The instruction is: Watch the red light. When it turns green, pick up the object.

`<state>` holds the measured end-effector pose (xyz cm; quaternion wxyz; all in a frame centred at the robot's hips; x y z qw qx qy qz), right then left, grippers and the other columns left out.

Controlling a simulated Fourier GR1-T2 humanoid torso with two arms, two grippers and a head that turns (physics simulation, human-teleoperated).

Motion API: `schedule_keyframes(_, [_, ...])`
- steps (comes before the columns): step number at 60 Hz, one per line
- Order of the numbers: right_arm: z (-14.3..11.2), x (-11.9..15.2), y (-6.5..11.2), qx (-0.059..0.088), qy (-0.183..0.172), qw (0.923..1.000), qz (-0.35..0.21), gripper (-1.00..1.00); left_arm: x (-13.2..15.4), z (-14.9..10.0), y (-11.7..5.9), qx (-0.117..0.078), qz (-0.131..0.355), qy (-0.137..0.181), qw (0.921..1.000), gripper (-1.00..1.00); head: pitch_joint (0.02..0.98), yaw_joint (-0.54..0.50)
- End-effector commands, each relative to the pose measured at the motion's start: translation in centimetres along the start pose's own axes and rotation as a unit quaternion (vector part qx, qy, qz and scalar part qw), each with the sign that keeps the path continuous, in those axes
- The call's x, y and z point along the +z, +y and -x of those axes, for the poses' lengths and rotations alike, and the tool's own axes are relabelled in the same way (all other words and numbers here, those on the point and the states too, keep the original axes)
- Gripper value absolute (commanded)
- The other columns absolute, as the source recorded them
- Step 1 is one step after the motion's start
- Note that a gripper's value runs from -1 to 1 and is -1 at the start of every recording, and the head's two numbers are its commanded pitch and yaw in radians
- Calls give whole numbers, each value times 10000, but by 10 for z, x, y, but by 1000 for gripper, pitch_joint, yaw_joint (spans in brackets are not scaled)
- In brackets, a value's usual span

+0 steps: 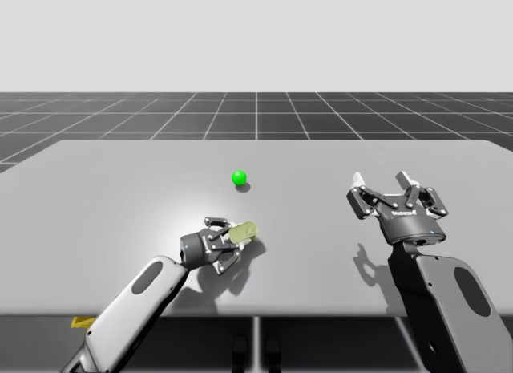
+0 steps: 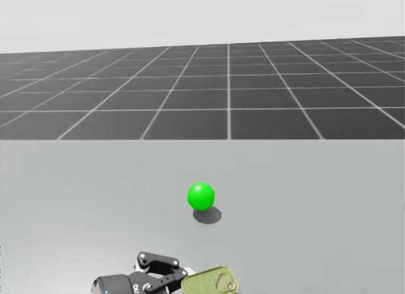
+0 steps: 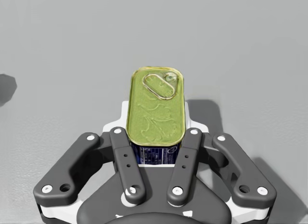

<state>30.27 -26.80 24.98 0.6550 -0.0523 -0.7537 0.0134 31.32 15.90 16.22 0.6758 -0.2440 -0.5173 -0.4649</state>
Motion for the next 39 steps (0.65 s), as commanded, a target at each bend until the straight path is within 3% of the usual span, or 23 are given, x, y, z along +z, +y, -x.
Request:
schedule_keyframes(1, [0, 0, 0, 22, -36, 10000, 34, -1000, 8, -35, 2, -455, 277, -249, 9983, 1000, 460, 95])
schedule_keyframes(7, [2, -1, 1, 188, -132, 9997, 83, -1000, 16, -54, 7, -593, 74, -415, 9973, 1000, 459, 97])
schedule_keyframes(11, [2, 0, 2, 167, -120, 9998, 10, -1000, 21, -66, 10, -695, -40, -506, 9963, 1000, 459, 98])
schedule_keyframes(14, [2, 0, 3, 69, -102, 9999, -8, -1000, 26, -77, 12, -783, -162, -607, 9949, 1000, 459, 98])
schedule_keyframes(23, [1, 1, 2, -19, -98, 9999, -31, -1000, 36, -108, 14, -969, -744, -806, 9892, 1000, 455, 101])
schedule_keyframes(26, [1, 1, 4, -175, -33, 9998, -51, -1000, 38, -120, 14, -1018, -1131, -909, 9842, 1000, 454, 103])
schedule_keyframes(30, [0, 1, 4, -271, 9, 9996, -83, -1000, 41, -136, 13, -938, -1479, -1057, 9789, 1000, 453, 104])
schedule_keyframes(39, [1, 0, 3, -262, -50, 9996, -62, -1000, 53, -172, 13, -797, -2133, -1631, 9600, 1000, 450, 107])
